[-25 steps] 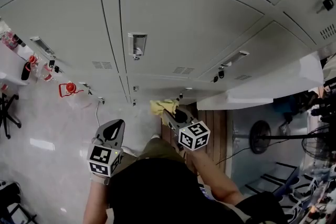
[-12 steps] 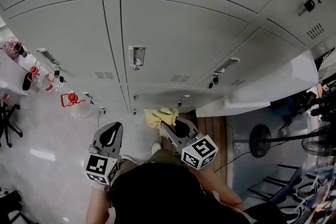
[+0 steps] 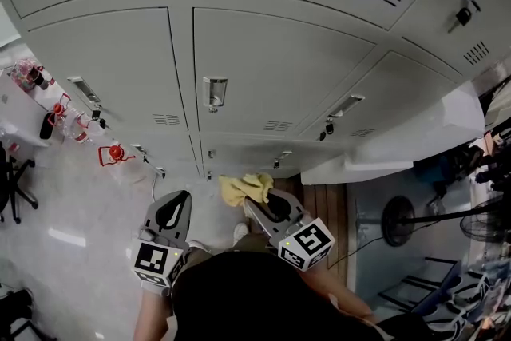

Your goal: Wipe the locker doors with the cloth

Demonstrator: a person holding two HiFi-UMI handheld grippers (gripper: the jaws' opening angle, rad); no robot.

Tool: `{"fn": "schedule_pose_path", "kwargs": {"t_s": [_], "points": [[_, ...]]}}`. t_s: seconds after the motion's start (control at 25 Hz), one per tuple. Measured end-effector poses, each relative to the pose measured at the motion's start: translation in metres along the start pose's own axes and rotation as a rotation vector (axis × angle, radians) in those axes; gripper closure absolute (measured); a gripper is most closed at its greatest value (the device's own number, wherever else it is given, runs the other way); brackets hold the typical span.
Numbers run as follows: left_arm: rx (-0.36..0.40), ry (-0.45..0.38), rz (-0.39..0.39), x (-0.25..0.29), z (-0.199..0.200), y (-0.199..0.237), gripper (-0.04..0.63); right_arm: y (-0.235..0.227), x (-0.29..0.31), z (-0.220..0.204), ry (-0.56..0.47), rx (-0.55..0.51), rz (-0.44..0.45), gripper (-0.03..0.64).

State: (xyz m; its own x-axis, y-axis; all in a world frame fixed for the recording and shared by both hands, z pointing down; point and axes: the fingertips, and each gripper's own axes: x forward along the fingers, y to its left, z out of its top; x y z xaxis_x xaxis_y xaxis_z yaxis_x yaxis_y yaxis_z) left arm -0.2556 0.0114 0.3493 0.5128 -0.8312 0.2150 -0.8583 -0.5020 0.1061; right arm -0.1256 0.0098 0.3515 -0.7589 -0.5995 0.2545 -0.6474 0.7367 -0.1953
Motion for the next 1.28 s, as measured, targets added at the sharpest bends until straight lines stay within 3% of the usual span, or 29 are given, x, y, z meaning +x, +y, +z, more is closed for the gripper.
{"fn": "schedule_pose_path", "kwargs": {"t_s": [0.52,1.28], "points": [[0.004,0.001,0.020,-0.011,-0.003,-0.003,0.587,0.010,0.004,0.004,0.012,-0.028,0.042,0.506],[-0.052,0.000,0.072,-0.032,-0.007,0.001,0.587,0.022,0.007,0.001,0.022,-0.035,0.085,0.506]]}}
